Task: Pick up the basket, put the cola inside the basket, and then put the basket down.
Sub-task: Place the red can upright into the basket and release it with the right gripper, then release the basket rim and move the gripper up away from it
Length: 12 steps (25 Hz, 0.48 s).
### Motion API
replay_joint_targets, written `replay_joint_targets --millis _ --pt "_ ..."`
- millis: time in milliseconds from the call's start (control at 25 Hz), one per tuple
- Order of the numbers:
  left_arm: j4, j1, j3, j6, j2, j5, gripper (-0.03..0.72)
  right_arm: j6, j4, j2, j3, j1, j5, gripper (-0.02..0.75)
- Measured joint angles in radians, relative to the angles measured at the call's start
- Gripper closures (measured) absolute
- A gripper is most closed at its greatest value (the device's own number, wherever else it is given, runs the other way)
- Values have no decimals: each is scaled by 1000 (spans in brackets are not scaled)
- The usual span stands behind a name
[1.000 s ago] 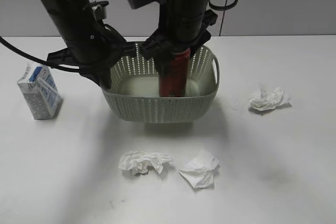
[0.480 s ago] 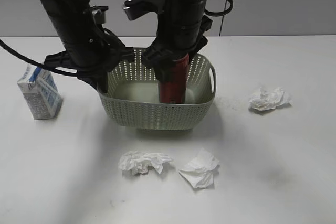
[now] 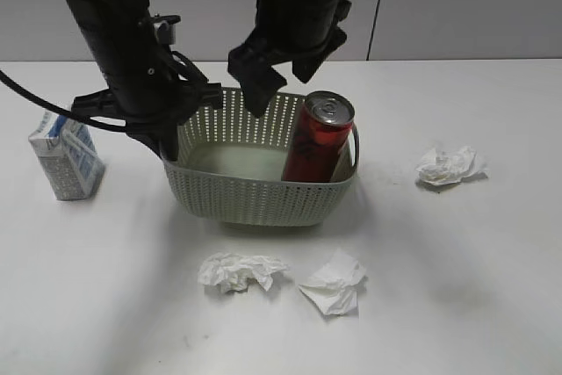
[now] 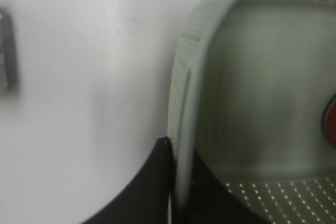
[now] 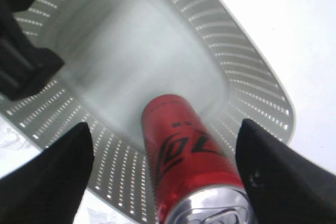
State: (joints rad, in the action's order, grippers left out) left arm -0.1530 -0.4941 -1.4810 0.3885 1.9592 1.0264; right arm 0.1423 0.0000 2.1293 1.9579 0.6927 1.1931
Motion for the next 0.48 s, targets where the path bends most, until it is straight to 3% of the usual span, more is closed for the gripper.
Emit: replay_joint_targets --millis 200,480 --pt "-53 1 0 0 0 -39 688 -5 15 -96 6 -66 4 83" --pt "-75 2 -1 1 62 -86 688 -13 86 -185 6 -274 6 104"
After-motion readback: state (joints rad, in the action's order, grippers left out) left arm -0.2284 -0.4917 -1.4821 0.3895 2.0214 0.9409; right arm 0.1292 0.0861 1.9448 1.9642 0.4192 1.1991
